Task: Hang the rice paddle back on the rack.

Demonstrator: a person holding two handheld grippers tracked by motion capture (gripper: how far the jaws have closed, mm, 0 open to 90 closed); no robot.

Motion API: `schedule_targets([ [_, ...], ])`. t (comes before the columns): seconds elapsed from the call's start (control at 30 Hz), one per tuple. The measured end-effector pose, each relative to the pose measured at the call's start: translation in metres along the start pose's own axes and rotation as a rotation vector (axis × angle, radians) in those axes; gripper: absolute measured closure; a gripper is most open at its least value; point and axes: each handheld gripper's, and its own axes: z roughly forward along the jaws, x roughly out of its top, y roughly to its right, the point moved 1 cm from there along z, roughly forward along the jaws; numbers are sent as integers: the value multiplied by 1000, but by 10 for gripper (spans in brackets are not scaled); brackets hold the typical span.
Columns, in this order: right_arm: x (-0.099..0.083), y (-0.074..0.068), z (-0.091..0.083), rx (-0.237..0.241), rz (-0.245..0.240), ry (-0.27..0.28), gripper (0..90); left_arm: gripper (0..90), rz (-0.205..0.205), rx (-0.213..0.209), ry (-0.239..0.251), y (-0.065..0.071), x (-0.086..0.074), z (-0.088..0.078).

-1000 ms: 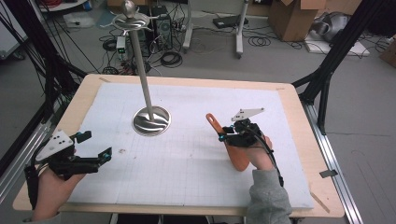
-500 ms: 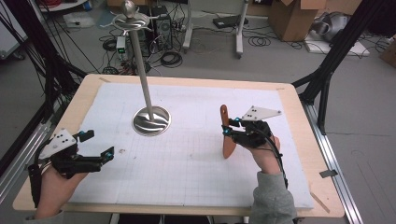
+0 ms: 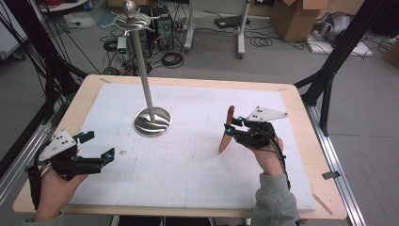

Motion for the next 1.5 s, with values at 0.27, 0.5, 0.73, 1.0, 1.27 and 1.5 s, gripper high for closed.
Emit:
schedule_targets([
  [0.27,2,-4,0,15,-10,39,649,29,-2,-14,26,1,2,-2],
  [0.5,6,-8,5,59,-20,66,649,29,-4,-18,33,1,3,-2],
  [0.73,20,-8,6,95,-23,63,649,29,-5,-18,32,1,3,-2],
  [1.0,44,-8,-3,101,-42,80,648,29,-4,-20,32,2,5,-2],
  [1.27,63,-4,-9,104,-52,96,648,29,-1,-28,35,5,7,-3],
  [1.5,77,-3,-6,93,-59,86,648,29,-17,-30,40,1,6,-5],
])
